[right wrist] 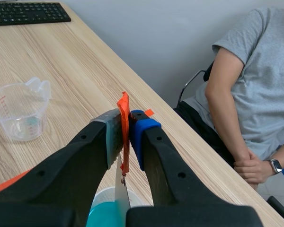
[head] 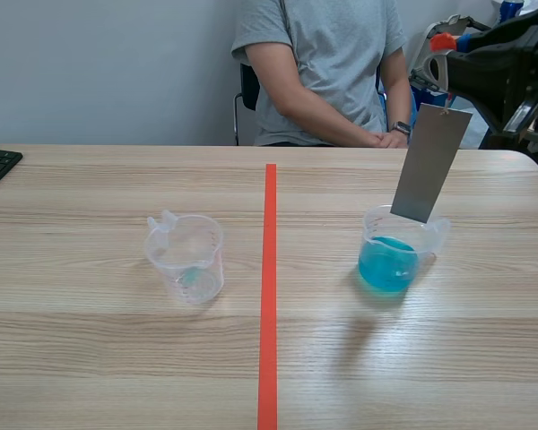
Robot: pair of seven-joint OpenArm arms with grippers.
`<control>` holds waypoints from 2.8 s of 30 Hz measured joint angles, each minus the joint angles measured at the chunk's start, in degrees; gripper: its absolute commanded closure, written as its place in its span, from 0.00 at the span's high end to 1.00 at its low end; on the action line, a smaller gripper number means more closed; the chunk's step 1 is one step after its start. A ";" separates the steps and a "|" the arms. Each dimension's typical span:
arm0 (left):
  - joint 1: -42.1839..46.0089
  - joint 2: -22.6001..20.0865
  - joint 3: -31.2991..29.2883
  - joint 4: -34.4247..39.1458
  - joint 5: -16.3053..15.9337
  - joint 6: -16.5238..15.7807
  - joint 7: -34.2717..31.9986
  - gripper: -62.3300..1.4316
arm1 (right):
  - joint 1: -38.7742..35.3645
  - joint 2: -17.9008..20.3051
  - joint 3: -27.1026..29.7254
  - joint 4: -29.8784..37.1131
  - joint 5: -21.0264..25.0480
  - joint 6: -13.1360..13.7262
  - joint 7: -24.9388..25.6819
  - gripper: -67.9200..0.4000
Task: Do the redox reaction experiment.
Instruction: 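Lower the plate into the blue solution, then hold the plate still in the solution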
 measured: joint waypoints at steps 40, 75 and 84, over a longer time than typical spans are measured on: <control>-12.98 10.14 14.43 -0.37 0.55 -5.97 3.08 0.10 | 8.04 -9.51 -9.03 -24.33 -15.23 1.31 9.86 0.03; -13.79 10.16 16.11 -0.37 0.55 -5.97 3.52 0.10 | 8.04 -9.51 -9.03 -24.33 -15.58 1.31 9.94 0.03; -13.79 10.16 16.11 -0.37 0.55 -5.97 3.52 0.10 | 8.04 -9.51 -9.03 -24.33 -15.58 1.31 9.94 0.03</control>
